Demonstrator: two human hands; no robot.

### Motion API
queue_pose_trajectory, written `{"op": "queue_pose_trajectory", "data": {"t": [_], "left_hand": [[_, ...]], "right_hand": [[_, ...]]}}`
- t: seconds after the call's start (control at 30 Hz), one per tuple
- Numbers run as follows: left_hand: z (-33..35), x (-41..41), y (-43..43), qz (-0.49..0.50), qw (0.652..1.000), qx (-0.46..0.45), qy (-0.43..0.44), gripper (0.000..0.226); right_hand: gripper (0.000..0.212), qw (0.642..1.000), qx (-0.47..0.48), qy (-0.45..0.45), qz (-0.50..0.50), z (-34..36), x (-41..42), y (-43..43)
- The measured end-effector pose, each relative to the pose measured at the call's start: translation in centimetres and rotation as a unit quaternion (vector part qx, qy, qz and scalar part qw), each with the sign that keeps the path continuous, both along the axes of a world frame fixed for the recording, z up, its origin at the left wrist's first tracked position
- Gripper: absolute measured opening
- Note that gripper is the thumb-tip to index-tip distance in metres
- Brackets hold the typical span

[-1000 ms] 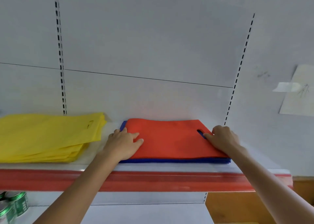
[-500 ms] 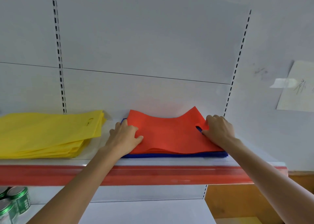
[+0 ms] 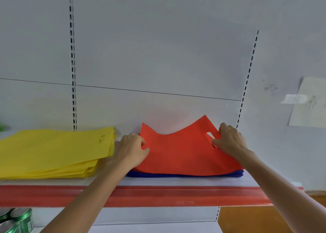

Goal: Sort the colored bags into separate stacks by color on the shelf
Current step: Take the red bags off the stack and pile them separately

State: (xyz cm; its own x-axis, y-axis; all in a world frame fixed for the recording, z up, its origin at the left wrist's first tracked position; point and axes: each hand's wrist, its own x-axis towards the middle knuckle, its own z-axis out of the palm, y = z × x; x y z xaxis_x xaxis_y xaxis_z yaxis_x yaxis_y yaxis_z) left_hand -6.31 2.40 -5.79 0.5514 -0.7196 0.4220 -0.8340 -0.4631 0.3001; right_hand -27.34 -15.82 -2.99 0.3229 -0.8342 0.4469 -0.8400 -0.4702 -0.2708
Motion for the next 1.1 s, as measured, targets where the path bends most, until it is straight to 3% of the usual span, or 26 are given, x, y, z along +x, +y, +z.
{"op": "queue_pose_trajectory", "data": {"t": [0.13, 0.3, 0.63, 0.9, 1.1], "left_hand": [[1.7, 0.9, 1.3, -0.022, 0.999, -0.029, -0.027, 0.038], [4.3, 4.6, 4.7, -0.030, 0.997, -0.056, -0.033, 0.040], [4.1, 19.5, 18.1, -0.044, 0.996, -0.069, -0.025, 0.045], [5.6, 32.0, 29.6, -0.037, 0.998, -0.040, -0.024, 0.043], [4.6, 38.5, 34.7, -0.013, 0.997, -0.071, 0.008, 0.041]], "right_hand": [[0.031, 0.995, 0.059, -0.070, 0.031, 1.5, 0.6, 0.6], [0.053, 0.994, 0.044, -0.058, 0.081, 3.0, 3.6, 3.1], [0.041, 0.998, -0.042, -0.030, 0.030, 4.0, 16.7, 16.7], [0.041, 0.999, -0.042, 0.002, 0.018, 3.8, 29.1, 27.5], [0.034, 0.997, -0.058, 0.012, 0.039, 3.8, 36.0, 31.2]]}}
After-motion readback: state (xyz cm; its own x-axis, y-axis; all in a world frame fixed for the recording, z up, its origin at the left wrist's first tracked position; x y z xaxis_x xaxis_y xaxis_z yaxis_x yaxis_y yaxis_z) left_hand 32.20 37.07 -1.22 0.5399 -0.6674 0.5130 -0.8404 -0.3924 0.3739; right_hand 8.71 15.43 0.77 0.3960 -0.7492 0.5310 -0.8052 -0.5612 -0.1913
